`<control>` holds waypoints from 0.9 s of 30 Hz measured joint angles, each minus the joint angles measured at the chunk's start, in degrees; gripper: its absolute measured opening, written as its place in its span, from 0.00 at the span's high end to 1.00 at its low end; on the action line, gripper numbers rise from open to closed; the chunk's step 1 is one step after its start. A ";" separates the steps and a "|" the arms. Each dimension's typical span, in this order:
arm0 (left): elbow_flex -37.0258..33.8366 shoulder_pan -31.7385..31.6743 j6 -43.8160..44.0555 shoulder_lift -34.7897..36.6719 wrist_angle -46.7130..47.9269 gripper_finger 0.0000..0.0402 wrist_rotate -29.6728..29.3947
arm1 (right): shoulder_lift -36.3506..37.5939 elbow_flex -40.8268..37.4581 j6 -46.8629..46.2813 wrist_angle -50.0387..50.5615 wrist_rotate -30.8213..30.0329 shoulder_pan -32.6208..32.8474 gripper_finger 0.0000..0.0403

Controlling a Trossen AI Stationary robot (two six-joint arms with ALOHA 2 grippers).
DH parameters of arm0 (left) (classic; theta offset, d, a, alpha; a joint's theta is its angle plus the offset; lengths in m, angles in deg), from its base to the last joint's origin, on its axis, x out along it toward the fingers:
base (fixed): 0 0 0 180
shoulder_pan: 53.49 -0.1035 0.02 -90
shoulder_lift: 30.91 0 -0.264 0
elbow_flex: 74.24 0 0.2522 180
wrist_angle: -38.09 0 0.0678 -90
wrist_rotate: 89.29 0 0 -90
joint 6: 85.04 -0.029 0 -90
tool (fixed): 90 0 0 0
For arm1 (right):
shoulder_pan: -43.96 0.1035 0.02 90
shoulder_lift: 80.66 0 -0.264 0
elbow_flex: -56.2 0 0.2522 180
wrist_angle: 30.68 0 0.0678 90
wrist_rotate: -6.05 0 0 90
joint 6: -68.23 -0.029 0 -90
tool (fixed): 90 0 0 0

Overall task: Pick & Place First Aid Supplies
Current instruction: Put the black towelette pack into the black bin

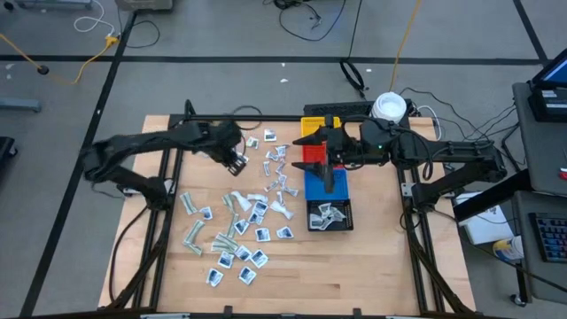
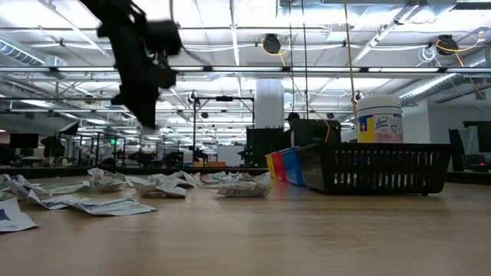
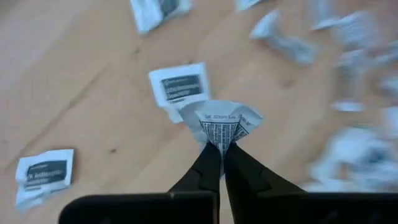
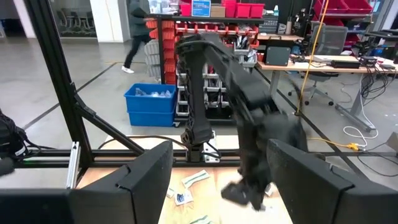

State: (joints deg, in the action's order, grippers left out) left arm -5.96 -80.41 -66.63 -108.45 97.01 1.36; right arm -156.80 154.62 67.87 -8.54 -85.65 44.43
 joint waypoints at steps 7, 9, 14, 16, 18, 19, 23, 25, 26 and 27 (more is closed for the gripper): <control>0.00 1.15 1.90 16.61 -5.71 0.99 3.53 | 0.00 0.00 0.00 -0.43 -0.17 0.00 0.36; 0.02 2.01 2.79 20.29 -8.82 0.99 4.43 | -0.01 0.00 -0.01 -0.43 -0.17 0.00 0.36; 0.07 5.14 2.27 27.25 -17.85 0.99 5.34 | 0.00 0.00 -0.02 -0.43 -0.15 0.00 0.36; 0.07 6.81 1.15 29.19 -21.64 0.99 5.45 | 0.00 0.00 -0.12 -0.43 -0.16 0.00 0.36; 0.07 8.75 -0.46 30.46 -26.05 0.99 5.16 | 0.00 0.00 -1.00 -0.43 -0.13 0.00 0.36; 0.07 9.82 -1.36 30.79 -28.45 0.99 4.47 | 0.00 0.00 -1.62 -0.43 -0.10 0.00 0.36; 0.09 14.31 -6.04 29.83 -37.61 0.99 1.97 | 0.00 0.00 -3.63 -0.43 0.41 0.00 0.36; 0.11 16.28 -7.33 27.71 -42.54 0.99 0.80 | 0.00 0.00 -4.96 -0.64 1.75 -0.14 0.36; 0.11 17.06 -7.74 26.43 -44.99 0.99 0.78 | 0.00 0.00 -5.66 -0.91 2.01 -0.24 0.36; 0.14 17.75 -8.05 24.98 -47.22 0.99 0.76 | -0.02 0.00 -6.08 -1.02 2.00 -0.35 0.36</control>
State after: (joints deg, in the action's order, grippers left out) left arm -5.82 -62.66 -74.68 -83.47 49.79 2.12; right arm -156.82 154.62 61.79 -9.56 -83.65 44.07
